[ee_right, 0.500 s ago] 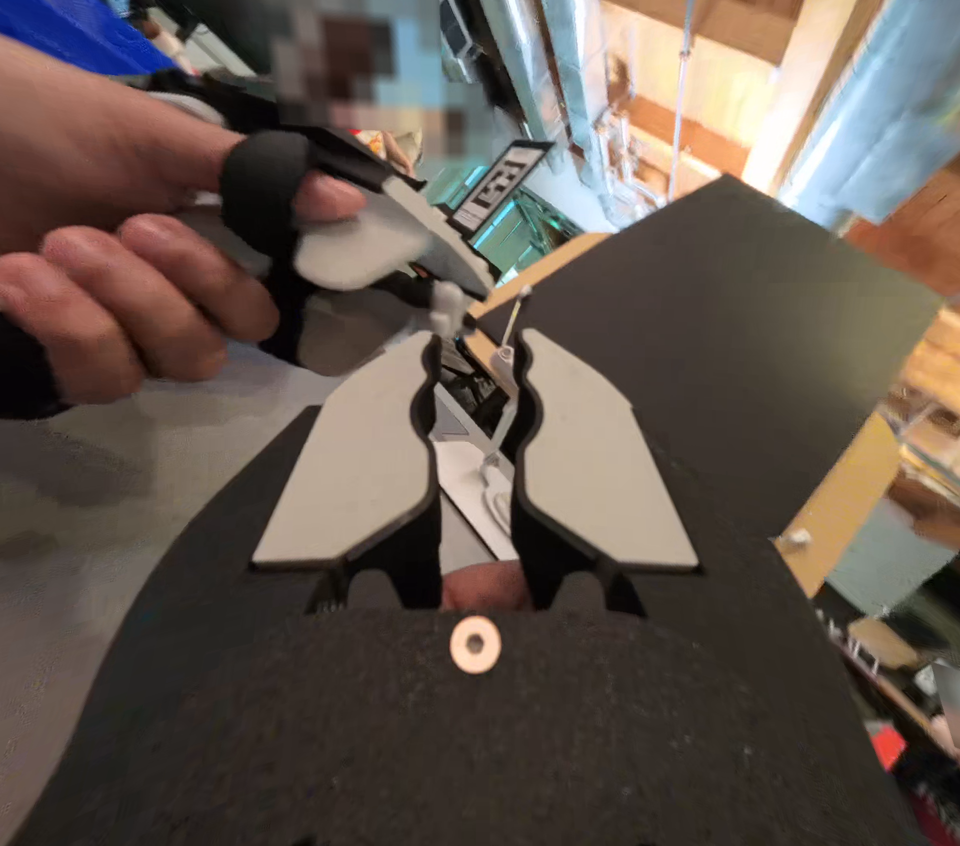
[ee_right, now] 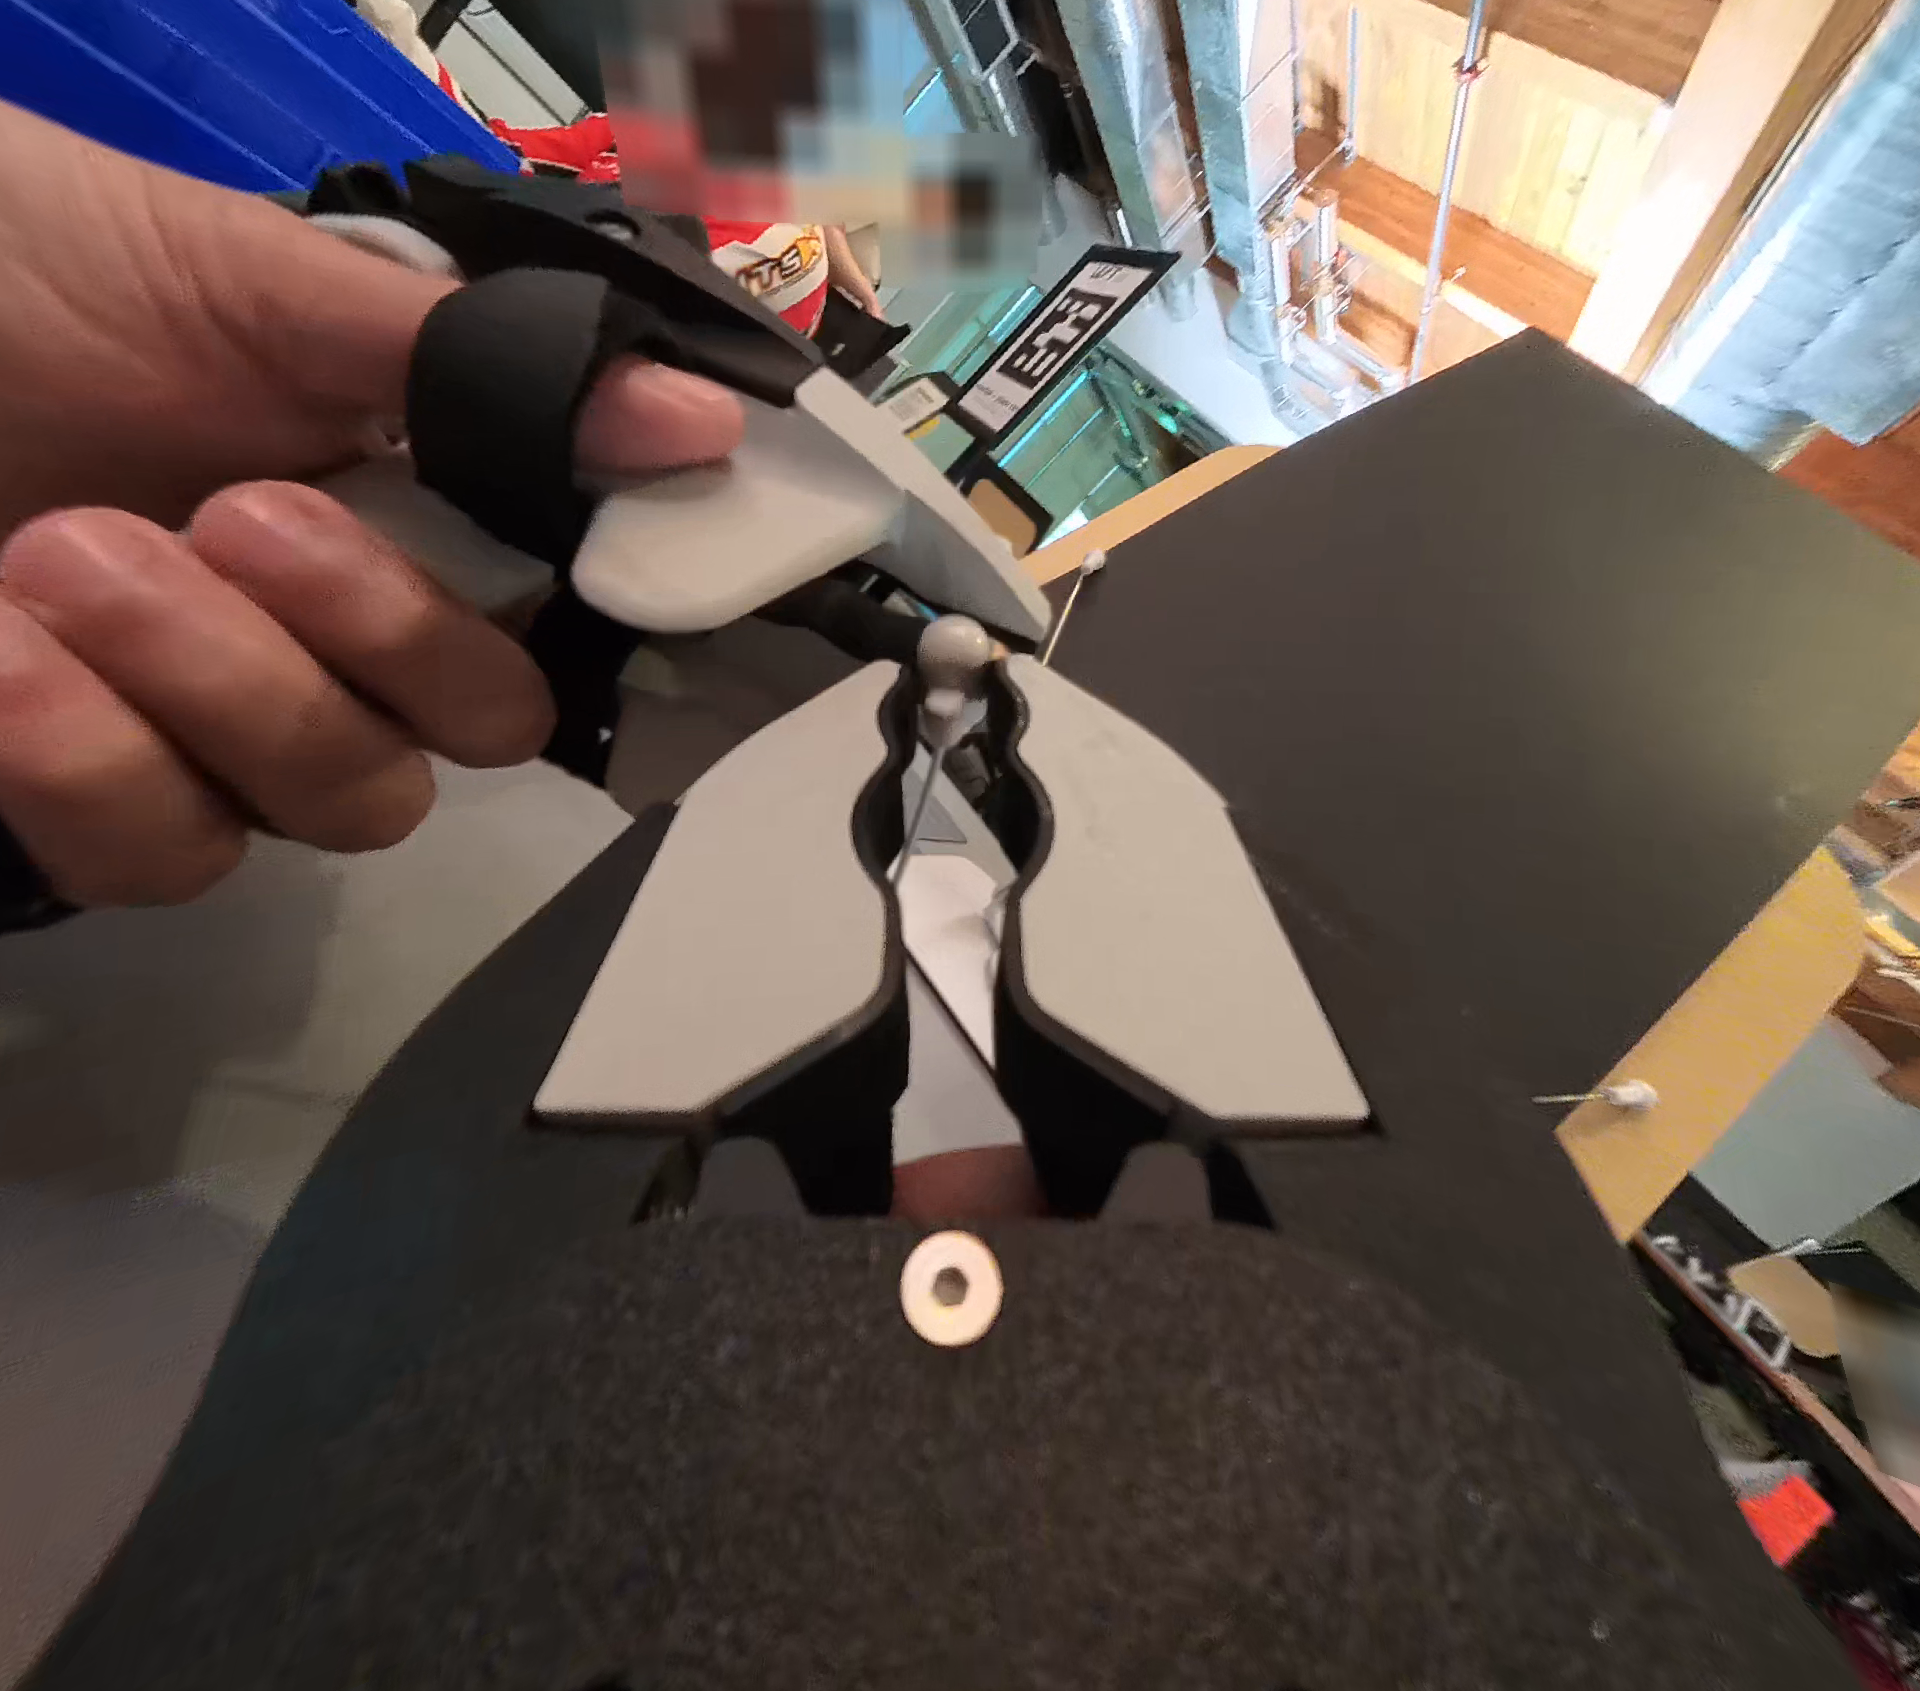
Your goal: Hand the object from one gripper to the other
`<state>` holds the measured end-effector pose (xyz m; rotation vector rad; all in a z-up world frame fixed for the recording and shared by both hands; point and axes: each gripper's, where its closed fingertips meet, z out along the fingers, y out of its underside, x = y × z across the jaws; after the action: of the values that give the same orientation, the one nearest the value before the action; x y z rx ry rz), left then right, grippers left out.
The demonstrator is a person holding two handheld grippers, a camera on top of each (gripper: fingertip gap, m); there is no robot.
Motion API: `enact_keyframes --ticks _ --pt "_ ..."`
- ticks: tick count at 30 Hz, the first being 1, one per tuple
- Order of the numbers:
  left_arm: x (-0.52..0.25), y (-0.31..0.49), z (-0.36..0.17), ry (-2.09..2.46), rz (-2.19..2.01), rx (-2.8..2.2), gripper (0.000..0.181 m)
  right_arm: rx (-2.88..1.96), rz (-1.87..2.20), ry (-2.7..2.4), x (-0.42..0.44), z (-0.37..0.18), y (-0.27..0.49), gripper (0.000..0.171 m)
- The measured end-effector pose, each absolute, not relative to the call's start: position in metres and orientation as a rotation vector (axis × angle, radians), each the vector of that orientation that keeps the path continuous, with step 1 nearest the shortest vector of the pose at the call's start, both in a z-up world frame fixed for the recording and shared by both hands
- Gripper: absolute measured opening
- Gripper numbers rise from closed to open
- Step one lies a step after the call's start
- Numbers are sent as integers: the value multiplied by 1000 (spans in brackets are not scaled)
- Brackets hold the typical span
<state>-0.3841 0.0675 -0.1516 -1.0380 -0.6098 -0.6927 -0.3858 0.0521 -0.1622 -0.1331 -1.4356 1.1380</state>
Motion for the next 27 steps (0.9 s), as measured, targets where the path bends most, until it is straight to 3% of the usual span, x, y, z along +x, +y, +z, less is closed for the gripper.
enact_keyframes --ticks 3,8,13,21,27 --pt "-390 64 -156 -539 -536 -1167 26 -177 1166 -1444 -391 -161 60 13" --pt "-412 53 -166 -431 -30 -1429 28 -311 1242 -1527 -410 -167 83 13" --pt "-406 56 -180 -90 525 -1733 27 -499 1899 -1684 -401 -162 78 13" --pt "-378 59 -159 -132 102 -1625 27 -647 2778 -1773 -377 -148 73 13" --pt "-372 57 -148 -175 -121 -1533 26 -560 2849 -1933 -363 -157 61 13"
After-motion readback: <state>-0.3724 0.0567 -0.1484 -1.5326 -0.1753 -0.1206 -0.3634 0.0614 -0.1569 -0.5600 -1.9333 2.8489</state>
